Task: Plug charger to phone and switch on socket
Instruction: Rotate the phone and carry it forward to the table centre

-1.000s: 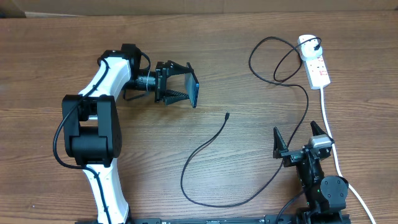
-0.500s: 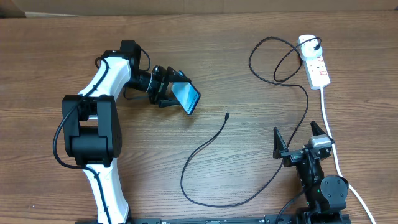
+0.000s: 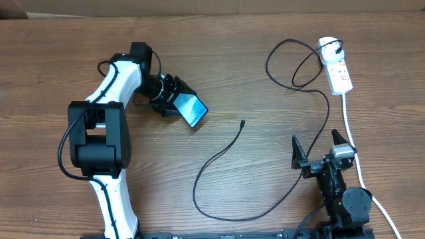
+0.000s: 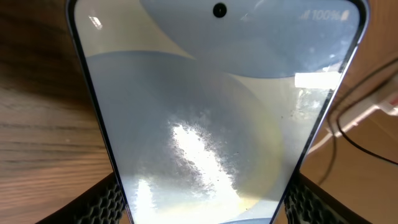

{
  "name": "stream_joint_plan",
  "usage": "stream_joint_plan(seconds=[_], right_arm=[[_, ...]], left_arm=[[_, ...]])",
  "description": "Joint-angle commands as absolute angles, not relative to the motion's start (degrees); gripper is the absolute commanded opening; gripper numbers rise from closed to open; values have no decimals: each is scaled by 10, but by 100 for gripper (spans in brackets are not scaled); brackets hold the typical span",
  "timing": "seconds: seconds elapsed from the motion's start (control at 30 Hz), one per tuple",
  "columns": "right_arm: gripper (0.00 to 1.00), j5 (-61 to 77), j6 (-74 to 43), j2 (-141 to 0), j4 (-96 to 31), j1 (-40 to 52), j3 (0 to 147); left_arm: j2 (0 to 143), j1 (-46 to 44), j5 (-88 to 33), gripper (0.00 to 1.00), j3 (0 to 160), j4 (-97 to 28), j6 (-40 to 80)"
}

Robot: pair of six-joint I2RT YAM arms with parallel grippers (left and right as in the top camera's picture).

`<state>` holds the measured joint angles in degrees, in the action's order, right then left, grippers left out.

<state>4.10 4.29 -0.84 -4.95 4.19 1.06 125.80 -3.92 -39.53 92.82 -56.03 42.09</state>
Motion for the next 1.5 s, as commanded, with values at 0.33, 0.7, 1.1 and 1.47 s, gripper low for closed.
stream_joint_plan(seconds=[0.33, 0.7, 1.1, 1.47], right_arm=[[100, 39, 44, -3, -46, 45, 5], [100, 39, 44, -3, -46, 45, 5], [100, 39, 44, -3, -46, 45, 5], [100, 39, 44, -3, -46, 45, 5]], left_arm=[[1241, -49, -360, 65, 946, -556, 424], [1199, -105, -89, 68, 946, -607, 422], [1199, -206, 54, 68, 955, -598, 420], [1199, -194, 48, 68, 1115, -744, 420]])
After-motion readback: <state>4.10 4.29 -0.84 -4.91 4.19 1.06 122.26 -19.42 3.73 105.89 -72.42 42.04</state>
